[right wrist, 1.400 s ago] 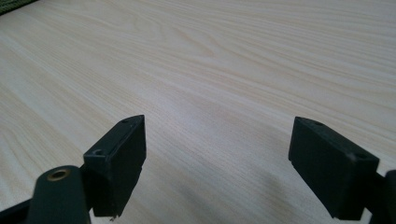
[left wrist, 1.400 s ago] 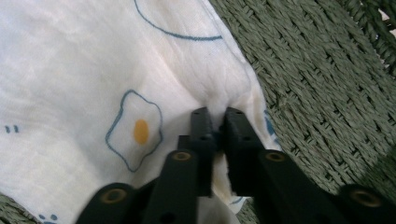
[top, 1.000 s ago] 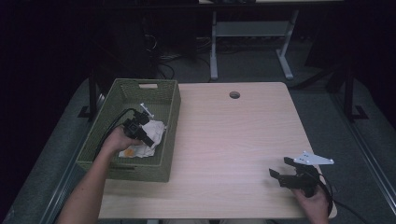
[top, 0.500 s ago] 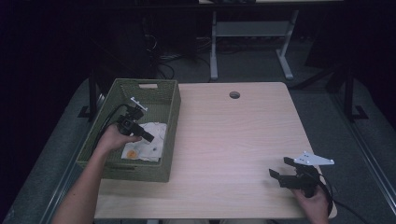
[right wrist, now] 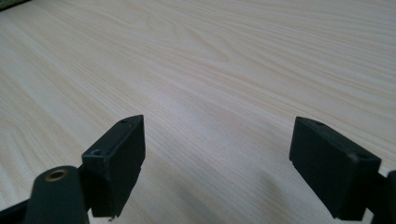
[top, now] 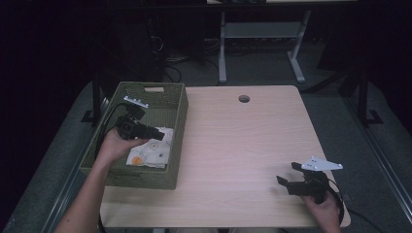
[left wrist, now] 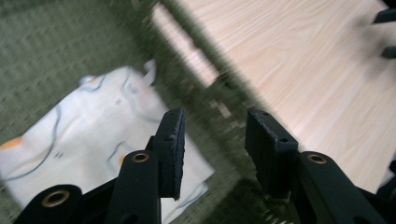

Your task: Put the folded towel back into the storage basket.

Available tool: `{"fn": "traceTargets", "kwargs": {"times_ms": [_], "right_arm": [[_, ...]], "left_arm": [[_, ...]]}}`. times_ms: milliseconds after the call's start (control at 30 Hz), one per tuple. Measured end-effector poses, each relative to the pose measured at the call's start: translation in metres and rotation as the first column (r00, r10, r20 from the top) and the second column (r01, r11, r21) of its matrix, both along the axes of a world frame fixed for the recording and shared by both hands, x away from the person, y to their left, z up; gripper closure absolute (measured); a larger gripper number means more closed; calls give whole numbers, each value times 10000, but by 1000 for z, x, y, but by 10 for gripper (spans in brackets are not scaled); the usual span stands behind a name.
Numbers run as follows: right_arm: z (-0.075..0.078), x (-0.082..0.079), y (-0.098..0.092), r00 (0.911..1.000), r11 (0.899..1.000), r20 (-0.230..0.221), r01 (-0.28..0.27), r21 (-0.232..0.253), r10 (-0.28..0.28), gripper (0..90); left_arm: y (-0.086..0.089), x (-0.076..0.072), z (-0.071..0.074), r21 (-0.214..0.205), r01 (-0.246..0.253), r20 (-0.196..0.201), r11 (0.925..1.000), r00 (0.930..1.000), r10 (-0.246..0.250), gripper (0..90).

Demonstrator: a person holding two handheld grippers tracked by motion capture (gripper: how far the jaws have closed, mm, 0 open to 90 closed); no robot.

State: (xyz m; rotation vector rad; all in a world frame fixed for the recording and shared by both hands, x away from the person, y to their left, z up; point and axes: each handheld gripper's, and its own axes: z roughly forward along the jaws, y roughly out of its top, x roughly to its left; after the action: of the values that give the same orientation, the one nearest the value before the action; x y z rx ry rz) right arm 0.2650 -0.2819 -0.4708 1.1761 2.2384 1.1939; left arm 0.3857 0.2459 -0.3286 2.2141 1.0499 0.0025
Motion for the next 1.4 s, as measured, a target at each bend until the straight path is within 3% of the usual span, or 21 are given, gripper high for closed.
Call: {"fn": "traceTargets", "kwargs": {"times_ms": [267,667,900,1233,1400], "right_arm": [[1,1,1,9996,9996,25,-282,72,282,173],[2,6,0,9991,9991,33,-424,99,423,165],[3,5,-3,9995,9994,40,-307,158,306,158],[5,2,-10,10000,9999,67,-60,112,60,156],[5,1,-14,10000,9999,68,8,129,-8,152]], "left_arm": [[-27,-20,11,-528,324,496,9981,9983,-298,563],[-87,-48,7,-663,1040,973,9924,9905,-973,534],[-129,-57,-11,-770,1588,906,9843,9843,-1517,511],[-173,-67,-29,-1129,1829,1044,9766,9797,-1714,466],[-197,-75,-46,-1220,2025,963,9717,9768,-1915,439]]}}
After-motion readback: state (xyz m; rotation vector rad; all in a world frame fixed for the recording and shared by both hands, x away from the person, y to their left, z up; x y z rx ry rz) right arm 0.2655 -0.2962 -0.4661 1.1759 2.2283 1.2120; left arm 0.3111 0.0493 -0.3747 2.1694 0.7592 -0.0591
